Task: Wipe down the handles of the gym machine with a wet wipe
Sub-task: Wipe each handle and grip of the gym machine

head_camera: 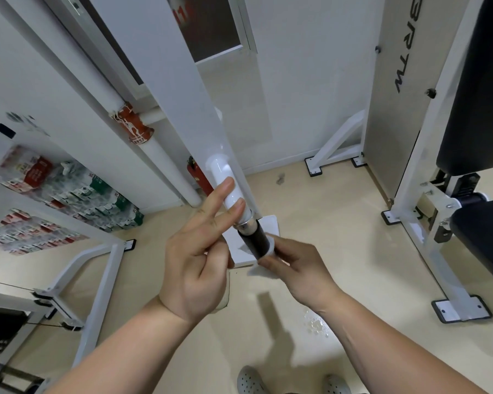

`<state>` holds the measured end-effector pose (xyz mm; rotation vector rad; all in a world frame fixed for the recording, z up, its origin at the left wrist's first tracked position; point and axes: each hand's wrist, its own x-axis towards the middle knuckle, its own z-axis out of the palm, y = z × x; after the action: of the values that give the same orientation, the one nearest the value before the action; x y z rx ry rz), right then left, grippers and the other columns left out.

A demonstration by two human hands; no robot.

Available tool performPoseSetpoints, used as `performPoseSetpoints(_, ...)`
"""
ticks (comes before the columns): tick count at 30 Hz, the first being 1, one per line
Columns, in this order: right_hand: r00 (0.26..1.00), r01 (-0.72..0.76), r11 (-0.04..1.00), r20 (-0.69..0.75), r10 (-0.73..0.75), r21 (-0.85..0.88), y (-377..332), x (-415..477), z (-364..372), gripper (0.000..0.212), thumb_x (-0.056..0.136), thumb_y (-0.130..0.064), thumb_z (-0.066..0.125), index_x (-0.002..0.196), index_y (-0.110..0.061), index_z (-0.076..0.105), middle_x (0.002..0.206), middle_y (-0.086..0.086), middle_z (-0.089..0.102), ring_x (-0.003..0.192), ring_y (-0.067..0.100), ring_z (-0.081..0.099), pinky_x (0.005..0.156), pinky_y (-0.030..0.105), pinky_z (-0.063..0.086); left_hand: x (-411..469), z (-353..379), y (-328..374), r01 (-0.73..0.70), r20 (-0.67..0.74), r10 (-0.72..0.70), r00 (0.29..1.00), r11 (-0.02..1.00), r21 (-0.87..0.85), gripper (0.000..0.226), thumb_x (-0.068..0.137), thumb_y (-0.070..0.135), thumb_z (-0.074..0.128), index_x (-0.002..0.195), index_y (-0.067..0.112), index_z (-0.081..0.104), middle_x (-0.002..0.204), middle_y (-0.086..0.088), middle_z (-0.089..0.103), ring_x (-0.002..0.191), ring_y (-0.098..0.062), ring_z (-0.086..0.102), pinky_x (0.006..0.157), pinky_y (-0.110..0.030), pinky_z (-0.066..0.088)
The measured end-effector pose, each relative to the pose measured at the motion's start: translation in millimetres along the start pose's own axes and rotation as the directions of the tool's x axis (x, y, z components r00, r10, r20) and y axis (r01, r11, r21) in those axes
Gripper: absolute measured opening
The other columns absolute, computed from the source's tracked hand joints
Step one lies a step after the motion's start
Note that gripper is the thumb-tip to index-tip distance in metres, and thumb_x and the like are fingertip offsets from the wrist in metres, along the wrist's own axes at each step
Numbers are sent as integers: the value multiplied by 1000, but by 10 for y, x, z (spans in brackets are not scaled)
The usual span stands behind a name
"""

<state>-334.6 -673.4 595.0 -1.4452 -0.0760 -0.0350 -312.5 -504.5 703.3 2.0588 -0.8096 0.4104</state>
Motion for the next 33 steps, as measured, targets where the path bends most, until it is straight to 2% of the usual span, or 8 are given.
performPoseSetpoints(4,998,43,997,39,-41,-58,-6,-17,-6,34,94,-9,70,118,-33,75,96,-23,75,90,0,66,85,24,48,25,-19,18,10,1,-10,1000,1000,15,51,85,-2,37,129,9,60,98,-50,62,127,3,57,83,-34,56)
performPoseSetpoints(11,956,293,955,11,-292,-38,-380,182,69,18,94,-6,68,109,-12,74,72,-25,64,59,-5,58,62,7,40,22,2,37,0,15,0,1000,1000,-6,65,83,-9,42,134,27,62,156,7,49,88,-44,69,79,-35,56)
performPoseSetpoints(15,997,70,996,-24,-71,-55,-28,21,11,24,88,-22,69,110,-30,75,94,-18,74,85,8,66,80,31,54,44,16,28,-8,2,8,1000,999,31,60,81,-13,40,128,16,64,153,-5,53,108,-7,70,67,-29,54)
performPoseSetpoints(18,998,-56,989,15,58,-135,191,-84,-39,29,90,-23,74,111,-42,73,102,-14,76,100,10,67,99,50,53,6,13,-25,-8,-16,9,1000,999,38,65,79,-21,40,127,15,65,151,-8,54,108,-19,72,68,-31,54)
performPoseSetpoints(22,992,116,978,-23,-122,-176,-103,-15,27,27,91,-17,74,107,-39,72,84,-24,70,81,1,62,77,31,53,11,33,3,-7,-26,8,1000,999,35,65,80,-21,41,127,16,65,150,-10,55,107,-27,72,71,-39,57)
performPoseSetpoints(26,918,314,933,-194,-346,-176,-360,53,198,34,86,-12,73,115,-30,72,87,-21,71,80,4,64,75,19,51,46,69,50,-3,-8,4,1000,999,34,59,83,-6,41,129,22,64,155,11,49,88,2,65,70,-30,54)
performPoseSetpoints(29,927,210,955,-267,-262,-210,-101,-10,192,36,88,-17,75,121,-32,71,92,-24,71,86,1,66,77,11,47,63,90,26,7,-6,-7,1000,1000,26,60,81,-2,40,131,19,66,154,2,52,105,-21,70,74,-44,57)
performPoseSetpoints(33,981,-5,962,-189,-49,-272,242,-141,89,34,92,-22,75,116,-45,67,88,-25,69,85,0,62,76,20,44,38,87,-42,5,-30,-4,1000,1000,29,68,78,-11,42,132,23,64,155,7,49,79,-6,61,71,-53,56)
